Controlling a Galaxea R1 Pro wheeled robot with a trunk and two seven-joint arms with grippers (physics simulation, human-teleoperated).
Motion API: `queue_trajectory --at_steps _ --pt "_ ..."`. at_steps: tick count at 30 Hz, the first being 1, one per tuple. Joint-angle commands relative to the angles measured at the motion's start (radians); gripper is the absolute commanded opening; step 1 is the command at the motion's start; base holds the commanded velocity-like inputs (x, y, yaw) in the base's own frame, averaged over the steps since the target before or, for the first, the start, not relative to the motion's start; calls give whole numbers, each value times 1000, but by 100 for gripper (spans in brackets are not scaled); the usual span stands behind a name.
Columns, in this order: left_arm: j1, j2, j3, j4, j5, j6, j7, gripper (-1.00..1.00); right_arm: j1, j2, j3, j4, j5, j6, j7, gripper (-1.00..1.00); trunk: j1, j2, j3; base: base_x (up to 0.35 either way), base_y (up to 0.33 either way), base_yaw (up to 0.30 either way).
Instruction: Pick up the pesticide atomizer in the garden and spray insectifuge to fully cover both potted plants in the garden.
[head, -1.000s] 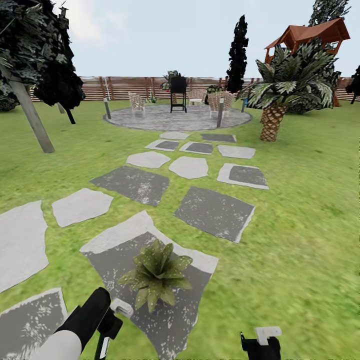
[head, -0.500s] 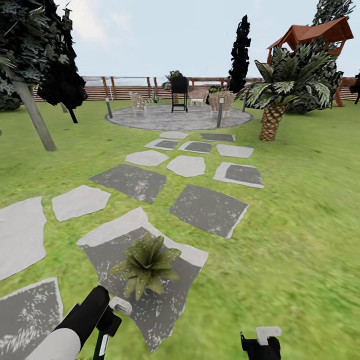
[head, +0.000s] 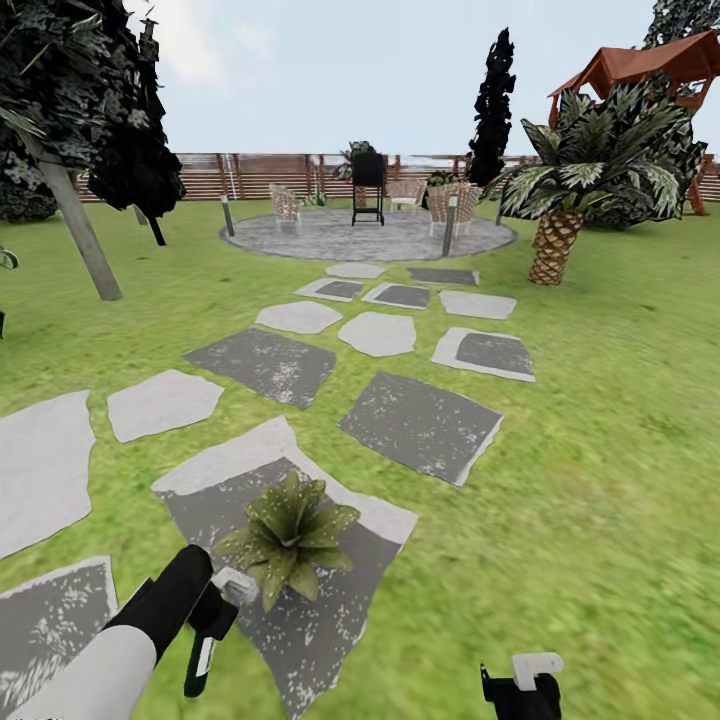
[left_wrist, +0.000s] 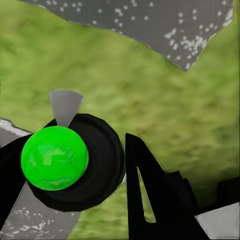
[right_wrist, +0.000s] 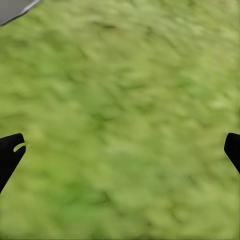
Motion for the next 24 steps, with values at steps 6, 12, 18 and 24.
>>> queue_trajectory --at_steps 6,12,18,24 --pt "4 2 -135 1 -80 4 -156 -100 0 -1 -8 1 11 -3 -4 100 0 0 -1 0 0 0" --pt "4 -12 -143 -3 -84 72 -170 -100 -1 1 -8 0 9 -3 -3 100 0 0 -1 0 -92 7" --pt "-1 -15 -142 -4 -85 80 -170 -100 -1 1 -8 1 9 -3 -3 100 0 0 -1 23 -264 233" --pt "-2 -15 -140 -5 -84 80 -170 -100 -1 2 -8 1 10 -3 -3 100 0 0 -1 169 -244 263"
